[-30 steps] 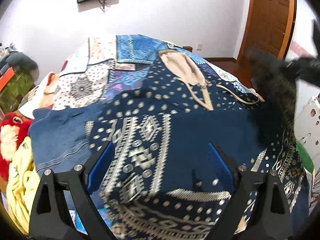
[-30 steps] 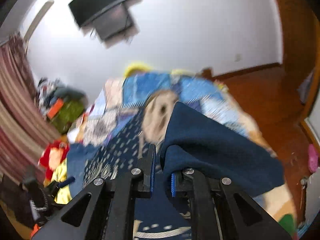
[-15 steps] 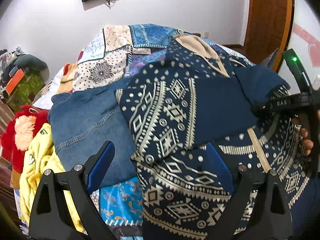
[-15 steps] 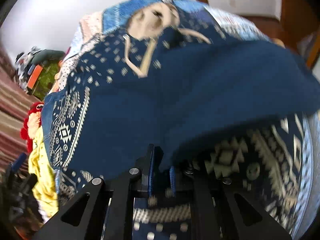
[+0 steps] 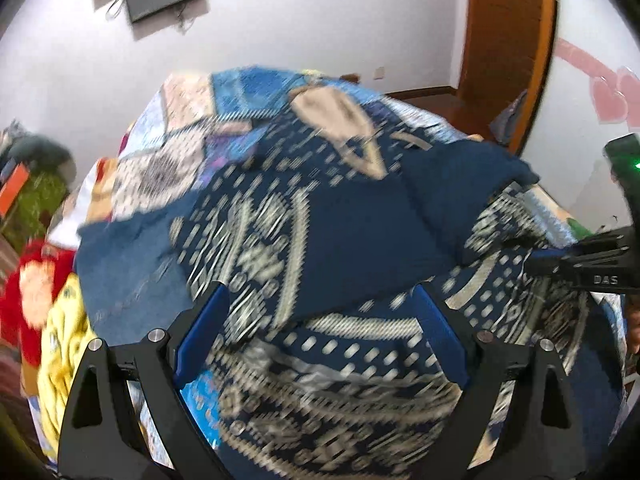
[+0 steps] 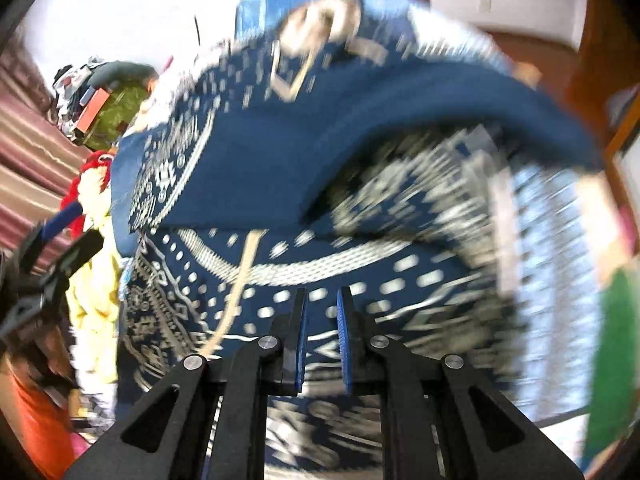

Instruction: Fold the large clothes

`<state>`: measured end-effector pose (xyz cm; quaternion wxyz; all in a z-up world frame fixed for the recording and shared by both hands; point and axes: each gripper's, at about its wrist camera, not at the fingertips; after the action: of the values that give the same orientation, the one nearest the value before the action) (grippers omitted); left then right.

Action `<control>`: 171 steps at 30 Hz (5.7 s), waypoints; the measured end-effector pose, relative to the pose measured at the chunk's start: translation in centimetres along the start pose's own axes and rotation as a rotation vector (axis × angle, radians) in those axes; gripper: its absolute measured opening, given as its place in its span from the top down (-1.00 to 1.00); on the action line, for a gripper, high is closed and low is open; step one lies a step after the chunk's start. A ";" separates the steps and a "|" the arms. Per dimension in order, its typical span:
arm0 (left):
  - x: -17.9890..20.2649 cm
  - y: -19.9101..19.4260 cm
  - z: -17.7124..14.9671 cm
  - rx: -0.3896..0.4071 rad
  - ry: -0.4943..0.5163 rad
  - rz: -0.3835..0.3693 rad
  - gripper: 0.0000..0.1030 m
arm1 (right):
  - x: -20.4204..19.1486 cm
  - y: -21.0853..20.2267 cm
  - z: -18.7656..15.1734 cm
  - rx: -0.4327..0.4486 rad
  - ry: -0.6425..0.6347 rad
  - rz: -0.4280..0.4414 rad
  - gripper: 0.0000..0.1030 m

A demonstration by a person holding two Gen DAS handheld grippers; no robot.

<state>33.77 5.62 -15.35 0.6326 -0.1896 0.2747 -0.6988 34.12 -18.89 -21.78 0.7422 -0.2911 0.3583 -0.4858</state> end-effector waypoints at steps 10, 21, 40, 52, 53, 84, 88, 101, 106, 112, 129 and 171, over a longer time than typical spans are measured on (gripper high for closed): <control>13.6 6.1 8.6 0.011 0.186 -0.156 -0.81 | 9.7 -7.7 1.9 0.224 0.038 -0.206 0.81; 28.1 18.8 8.2 -0.133 0.528 -0.197 -0.81 | 19.1 -6.0 -1.0 0.177 0.220 -0.262 0.81; 14.3 12.1 16.3 0.083 0.047 -0.212 0.92 | 14.1 -3.2 0.9 0.154 0.174 -0.167 0.81; -5.0 6.1 8.4 0.069 -0.130 0.046 0.93 | 4.6 2.9 6.6 0.162 0.008 -0.117 0.81; -6.0 6.1 6.9 0.050 -0.143 0.060 0.93 | 4.4 3.8 6.6 0.137 -0.006 -0.134 0.81; -10.4 9.8 -2.5 -0.123 -0.129 0.214 -0.64 | -0.7 4.7 4.9 0.106 -0.138 -0.136 -0.99; -13.1 8.8 -1.7 -0.079 -0.228 0.262 -0.64 | -0.3 5.1 4.8 0.092 -0.110 -0.122 -0.99; -17.7 4.3 -0.3 -0.079 -0.181 0.342 -0.64 | 1.8 2.5 8.6 0.162 -0.051 -0.104 -0.99; -15.4 4.8 4.0 -0.016 -0.189 0.238 -0.75 | 0.9 1.7 12.2 0.217 -0.074 -0.078 -0.99; -12.6 8.2 9.3 0.017 -0.184 0.125 -0.76 | 0.2 3.3 17.1 0.245 -0.072 -0.026 -0.99; -10.8 25.5 11.6 -0.131 -0.351 0.016 -0.75 | 4.9 22.9 24.2 0.008 0.098 -0.046 -0.63; -4.9 9.3 6.1 -0.089 -0.150 -0.118 -0.07 | -2.2 4.4 4.4 0.145 -0.236 -0.084 0.78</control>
<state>45.38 9.13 -15.97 0.6002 -0.2852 0.2458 -0.7058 39.39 -14.93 -22.09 0.7772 -0.3068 0.2199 -0.5035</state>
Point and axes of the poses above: each gripper's, at about its wrist camera, not at the fingertips, and y roughly the way its jaws point, x to its right, z to its top, and after that the axes turned 10 degrees about x, right-handed
